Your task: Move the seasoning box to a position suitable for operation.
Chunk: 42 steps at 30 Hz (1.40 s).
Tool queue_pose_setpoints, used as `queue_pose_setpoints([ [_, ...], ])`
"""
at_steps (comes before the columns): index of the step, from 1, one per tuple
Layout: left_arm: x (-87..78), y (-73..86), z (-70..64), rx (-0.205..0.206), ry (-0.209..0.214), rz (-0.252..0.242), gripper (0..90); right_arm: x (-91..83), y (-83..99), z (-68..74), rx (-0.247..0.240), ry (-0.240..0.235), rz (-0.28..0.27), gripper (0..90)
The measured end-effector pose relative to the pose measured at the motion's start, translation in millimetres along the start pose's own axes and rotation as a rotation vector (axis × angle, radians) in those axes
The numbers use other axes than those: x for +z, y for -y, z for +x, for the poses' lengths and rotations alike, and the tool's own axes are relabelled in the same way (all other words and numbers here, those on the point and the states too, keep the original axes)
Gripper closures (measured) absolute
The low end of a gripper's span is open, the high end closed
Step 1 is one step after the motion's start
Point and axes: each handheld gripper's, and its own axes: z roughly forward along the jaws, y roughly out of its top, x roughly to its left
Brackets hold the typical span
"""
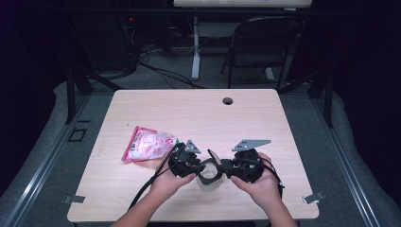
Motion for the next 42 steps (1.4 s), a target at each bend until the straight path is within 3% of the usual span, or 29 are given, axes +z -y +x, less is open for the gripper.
queue_pose_setpoints([
  [4, 0.9, 0.3, -0.4, 0.004, -0.003, -0.005, 68.6, -5.4, 0.5, -4.2, 0.004, 0.006, -0.018, 75.6],
  [7, 1.7, 1.0, -0.7, 0.013, -0.005, -0.013, 69.2, -11.7, 2.4, -11.7, 0.01, 0.062, -0.016, 79.9],
  [10, 2.0, 1.4, -0.8, 0.019, -0.005, -0.018, 69.4, -14.1, 3.9, -17.6, 0.013, 0.087, -0.008, 82.1],
  [11, 1.9, 1.6, -0.4, 0.021, -0.002, -0.016, 69.5, -15.0, 5.6, -21.9, 0.034, 0.097, -0.011, 82.5],
  [15, 2.2, 1.7, -0.1, 0.02, 0.002, -0.017, 70.5, -16.0, 7.5, -28.8, 0.065, 0.083, -0.019, 83.3],
  [23, 4.2, 1.3, 0.0, 0.021, 0.0, -0.032, 71.2, -11.7, 7.8, -33.3, 0.078, 0.108, -0.063, 85.0],
  [29, 4.9, 0.0, 2.0, 0.023, 0.006, -0.032, 72.8, -10.4, 9.1, -37.5, 0.101, 0.099, -0.086, 85.0],
  [42, 4.8, -0.6, 7.8, 0.008, 0.003, -0.032, 73.2, -9.4, 8.8, -35.5, 0.094, 0.092, -0.085, 84.4],
])
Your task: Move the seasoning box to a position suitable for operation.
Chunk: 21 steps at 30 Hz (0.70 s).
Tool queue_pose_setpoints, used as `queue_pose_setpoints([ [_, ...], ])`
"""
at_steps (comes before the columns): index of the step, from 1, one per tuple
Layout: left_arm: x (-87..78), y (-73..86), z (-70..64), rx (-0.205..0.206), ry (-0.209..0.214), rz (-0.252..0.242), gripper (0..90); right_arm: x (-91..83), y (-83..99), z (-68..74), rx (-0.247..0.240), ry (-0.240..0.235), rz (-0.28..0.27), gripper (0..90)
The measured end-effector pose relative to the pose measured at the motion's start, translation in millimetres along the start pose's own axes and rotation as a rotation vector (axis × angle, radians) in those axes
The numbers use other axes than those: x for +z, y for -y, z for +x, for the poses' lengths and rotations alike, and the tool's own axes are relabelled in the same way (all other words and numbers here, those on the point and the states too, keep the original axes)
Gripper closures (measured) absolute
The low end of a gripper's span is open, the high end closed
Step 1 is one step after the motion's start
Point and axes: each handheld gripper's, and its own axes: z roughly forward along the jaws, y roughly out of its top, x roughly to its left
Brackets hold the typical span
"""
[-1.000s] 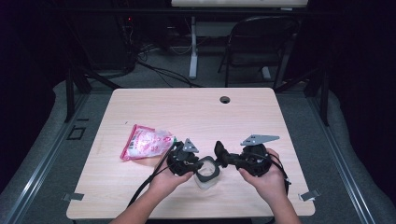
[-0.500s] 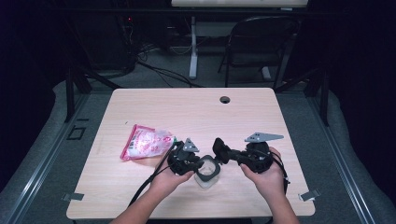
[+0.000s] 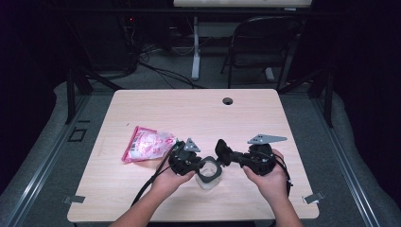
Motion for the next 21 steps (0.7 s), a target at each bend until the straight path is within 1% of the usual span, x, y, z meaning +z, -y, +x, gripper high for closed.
queue_pose_setpoints([
  [2, -0.1, 0.1, 0.5, -0.001, -0.006, -0.001, 69.7, 0.1, 0.1, 0.8, -0.003, 0.004, 0.0, 84.0],
  [3, -1.9, 0.2, 0.9, -0.009, -0.008, -0.003, 69.3, -0.3, -0.3, 1.7, -0.007, 0.005, 0.008, 81.4],
  [6, -5.1, 0.3, 1.7, -0.014, -0.008, -0.014, 68.1, -0.4, -0.7, 2.5, -0.007, 0.001, 0.004, 79.7],
  [8, -10.0, 0.7, 2.4, -0.02, -0.005, -0.027, 67.1, -1.8, -1.5, 3.3, -0.012, 0.001, 0.011, 76.7],
  [9, -16.8, 2.9, 3.3, -0.011, -0.012, -0.041, 65.0, -3.4, -1.8, 5.0, -0.019, 0.005, 0.006, 73.8],
  [10, -16.8, 2.9, 3.3, -0.011, -0.012, -0.041, 64.0, -3.4, -1.8, 5.0, -0.019, 0.005, 0.006, 73.8],
  [11, -26.2, 9.1, 5.7, -0.009, -0.014, -0.065, 63.3, -6.5, -1.9, 7.0, -0.031, 0.007, -0.002, 70.5],
  [12, -26.2, 9.1, 5.7, -0.009, -0.014, -0.065, 63.0, -6.5, -1.9, 7.0, -0.031, 0.007, -0.002, 70.5],
  [13, -36.3, 18.1, 11.0, -0.021, -0.014, -0.089, 61.8, -11.6, -2.1, 7.7, -0.04, 0.006, -0.016, 67.6],
  [14, -36.3, 18.1, 11.0, -0.021, -0.014, -0.089, 60.6, -11.6, -2.1, 7.7, -0.04, 0.006, -0.016, 67.6],
  [15, -46.3, 27.8, 17.9, -0.033, -0.032, -0.101, 60.0, -16.2, -3.3, 7.9, -0.031, 0.006, -0.033, 65.6],
  [16, -46.3, 27.8, 17.9, -0.033, -0.032, -0.101, 59.4, -16.2, -3.3, 7.9, -0.031, 0.006, -0.033, 65.6],
  [17, -56.2, 38.1, 26.0, -0.055, -0.047, -0.118, 58.2, -20.7, -5.4, 9.5, -0.027, -0.012, -0.046, 63.2],
  [18, -56.2, 38.1, 26.0, -0.055, -0.047, -0.118, 57.8, -20.7, -5.4, 9.5, -0.027, -0.012, -0.046, 63.2],
  [19, -62.9, 44.6, 31.5, -0.067, -0.059, -0.133, 57.8, -21.7, -5.7, 10.8, -0.025, -0.012, -0.053, 62.2],
  [20, -67.8, 49.8, 35.9, -0.084, -0.068, -0.155, 56.2, -23.4, -6.6, 12.2, -0.034, -0.013, -0.05, 59.9],
  [21, -72.0, 53.7, 39.4, -0.099, -0.063, -0.168, 55.9, -24.8, -7.3, 13.3, -0.044, -0.007, -0.045, 59.3],
])
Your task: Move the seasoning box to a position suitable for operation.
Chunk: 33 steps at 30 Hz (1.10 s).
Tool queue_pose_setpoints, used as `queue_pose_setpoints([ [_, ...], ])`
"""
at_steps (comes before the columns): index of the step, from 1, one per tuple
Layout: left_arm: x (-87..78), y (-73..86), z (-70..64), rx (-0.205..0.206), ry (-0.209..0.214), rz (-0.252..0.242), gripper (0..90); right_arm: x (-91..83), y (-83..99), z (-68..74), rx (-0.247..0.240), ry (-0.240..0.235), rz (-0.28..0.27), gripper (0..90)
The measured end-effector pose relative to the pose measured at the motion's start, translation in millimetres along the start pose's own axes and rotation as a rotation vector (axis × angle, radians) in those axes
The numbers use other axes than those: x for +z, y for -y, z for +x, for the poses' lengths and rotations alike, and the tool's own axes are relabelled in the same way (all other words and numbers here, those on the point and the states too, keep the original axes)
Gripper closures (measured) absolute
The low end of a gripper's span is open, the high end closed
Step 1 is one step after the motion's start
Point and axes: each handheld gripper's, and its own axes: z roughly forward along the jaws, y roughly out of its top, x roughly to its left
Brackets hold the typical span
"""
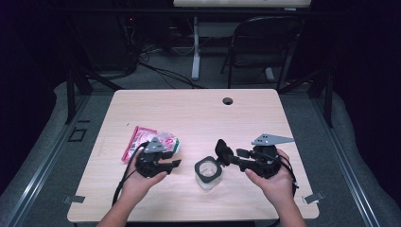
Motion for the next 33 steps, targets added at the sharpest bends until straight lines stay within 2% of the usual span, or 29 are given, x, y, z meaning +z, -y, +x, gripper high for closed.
queue_pose_setpoints([
  [2, -14.8, 10.8, 11.1, -0.042, -0.008, -0.058, 55.8, -2.1, -0.7, 2.2, -0.02, 0.015, -0.003, 58.0],
  [3, -14.8, 10.8, 11.1, -0.042, -0.008, -0.058, 55.2, -2.1, -0.7, 2.2, -0.02, 0.015, -0.003, 58.0],
  [4, -25.7, 19.0, 19.0, -0.07, -0.028, -0.076, 54.9, -3.3, -1.2, 2.8, -0.027, 0.023, 0.006, 58.9],
  [5, -25.7, 19.0, 19.0, -0.07, -0.028, -0.076, 54.8, -3.3, -1.2, 2.8, -0.027, 0.023, 0.006, 58.9],
  [6, -33.8, 25.9, 26.9, -0.102, -0.039, -0.094, 54.2, -3.9, -1.2, 2.4, -0.024, 0.015, 0.01, 59.6],
  [7, -33.8, 25.9, 26.9, -0.102, -0.039, -0.094, 54.0, -3.4, -1.1, 2.0, -0.023, 0.014, 0.013, 59.9],
  [8, -40.1, 32.7, 34.9, -0.131, -0.048, -0.102, 53.8, -2.8, -0.9, 1.8, -0.02, 0.014, 0.018, 60.2],
  [11, -44.1, 40.0, 42.2, -0.151, -0.068, -0.106, 52.2, -0.6, -0.1, 1.7, -0.019, 0.011, 0.029, 60.8],
  [12, -46.2, 46.2, 47.7, -0.169, -0.088, -0.082, 51.1, 2.0, 0.9, 2.4, -0.02, 0.009, 0.041, 61.1],
  [15, -47.7, 51.4, 50.2, -0.15, -0.107, -0.062, 50.8, 4.5, 1.5, 3.1, -0.019, 0.004, 0.045, 61.1],
  [16, -47.6, 55.6, 51.8, -0.128, -0.128, -0.032, 50.8, 6.4, 2.2, 2.6, -0.02, 0.003, 0.046, 60.9],
  [17, -47.6, 55.6, 51.8, -0.128, -0.128, -0.032, 50.8, 6.4, 2.2, 2.6, -0.02, 0.003, 0.046, 60.9],
  [19, -45.7, 58.4, 53.4, -0.121, -0.157, -0.005, 50.8, 6.7, 2.7, 1.2, -0.018, 0.007, 0.054, 60.6],
  [27, -31.0, 58.6, 53.7, -0.093, -0.167, 0.024, 52.9, 5.4, 4.0, -2.0, 0.003, 0.013, 0.039, 59.1],
  [29, -25.9, 57.8, 54.0, -0.092, -0.172, 0.03, 47.9, 5.2, 4.2, -3.2, 0.001, 0.014, 0.035, 58.7],
  [32, -13.5, 55.1, 52.5, -0.058, -0.2, 0.047, 41.8, 5.2, 4.4, -3.5, 0.007, 0.014, 0.03, 58.0],
  [33, -13.5, 55.1, 52.5, -0.058, -0.2, 0.047, 39.6, 5.3, 4.4, -3.6, 0.008, 0.014, 0.029, 57.9],
])
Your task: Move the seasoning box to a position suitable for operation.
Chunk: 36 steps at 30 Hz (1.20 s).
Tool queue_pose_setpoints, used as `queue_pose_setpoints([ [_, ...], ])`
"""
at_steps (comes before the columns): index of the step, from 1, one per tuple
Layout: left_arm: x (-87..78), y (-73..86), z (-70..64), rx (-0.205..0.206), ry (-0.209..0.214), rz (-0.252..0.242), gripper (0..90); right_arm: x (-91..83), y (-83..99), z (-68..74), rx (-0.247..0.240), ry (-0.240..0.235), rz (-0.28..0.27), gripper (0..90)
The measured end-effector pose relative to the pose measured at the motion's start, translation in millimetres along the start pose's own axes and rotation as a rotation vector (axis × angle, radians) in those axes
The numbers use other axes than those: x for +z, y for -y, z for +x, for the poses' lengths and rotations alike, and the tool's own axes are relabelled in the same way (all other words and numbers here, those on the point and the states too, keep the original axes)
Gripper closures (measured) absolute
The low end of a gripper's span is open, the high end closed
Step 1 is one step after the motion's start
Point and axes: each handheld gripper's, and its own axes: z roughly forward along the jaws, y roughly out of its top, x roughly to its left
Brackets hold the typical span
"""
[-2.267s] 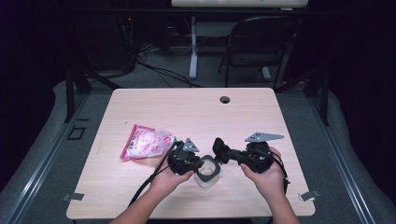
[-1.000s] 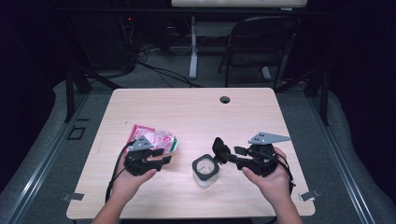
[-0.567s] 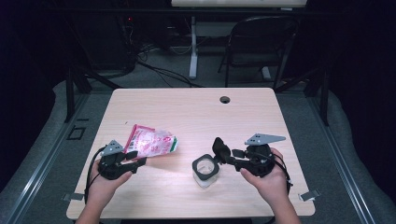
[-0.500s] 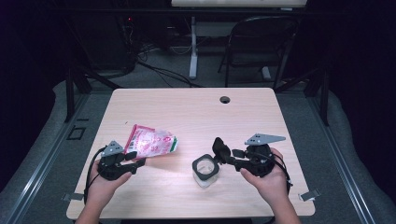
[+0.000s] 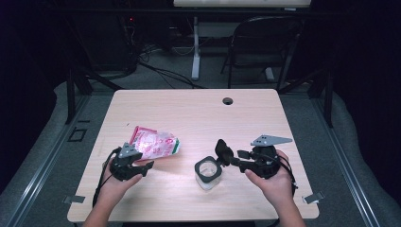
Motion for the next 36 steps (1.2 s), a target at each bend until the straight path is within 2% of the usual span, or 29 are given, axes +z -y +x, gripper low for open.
queue_pose_setpoints([
  [1, 6.8, -1.9, -1.5, 0.015, 0.008, 0.004, 38.8, 0.0, 0.0, -0.3, -0.001, 0.001, 0.001, 57.8],
  [2, 6.8, -1.9, -1.5, 0.015, 0.008, 0.004, 38.1, 0.0, 0.0, -0.3, -0.001, 0.001, 0.001, 57.8],
  [3, 13.3, -4.2, -3.3, 0.037, -0.006, 0.013, 37.3, 0.2, 0.2, -0.8, 0.003, -0.001, 0.005, 57.6],
  [4, 13.3, -4.2, -3.3, 0.037, -0.006, 0.013, 37.3, 0.2, 0.2, -0.8, 0.003, -0.001, 0.005, 57.6],
  [5, 19.4, -6.8, -4.9, 0.064, -0.018, 0.024, 37.3, 0.5, 0.4, -0.9, 0.008, 0.0, 0.002, 57.5],
  [6, 19.4, -6.8, -4.9, 0.064, -0.018, 0.024, 37.3, 0.5, 0.4, -0.9, 0.008, 0.0, 0.002, 57.5],
  [7, 25.5, -8.7, -5.9, 0.088, -0.043, 0.036, 37.3, 0.7, 0.5, -1.4, 0.008, -0.002, 0.0, 57.5],
  [9, 31.8, -9.6, -4.8, 0.1, -0.06, 0.053, 37.3, 0.9, 0.8, -1.6, 0.011, -0.001, -0.007, 57.4],
  [14, 43.2, -9.5, -1.9, 0.097, -0.066, 0.076, 37.3, 0.6, 0.9, -2.7, 0.011, -0.001, -0.003, 57.1],
  [17, 50.0, -9.5, -0.6, 0.111, -0.076, 0.092, 37.3, 0.8, 1.0, -3.2, 0.01, 0.003, 0.0, 57.0],
  [19, 55.2, -8.4, 0.6, 0.129, -0.101, 0.094, 37.3, 1.4, 1.2, -3.3, 0.013, -0.003, -0.003, 56.8],
  [22, 57.7, -7.7, 2.7, 0.127, -0.108, 0.085, 39.2, 1.3, 1.2, -3.5, 0.012, -0.001, -0.002, 56.7],
  [29, 63.3, -6.6, 8.2, 0.134, -0.134, 0.076, 47.7, 1.3, 1.2, -3.7, 0.011, 0.0, -0.002, 56.7],
  [36, 65.6, -6.8, 12.3, 0.123, -0.133, 0.069, 60.9, 0.3, 1.1, -4.1, 0.017, -0.003, -0.012, 56.3],
])
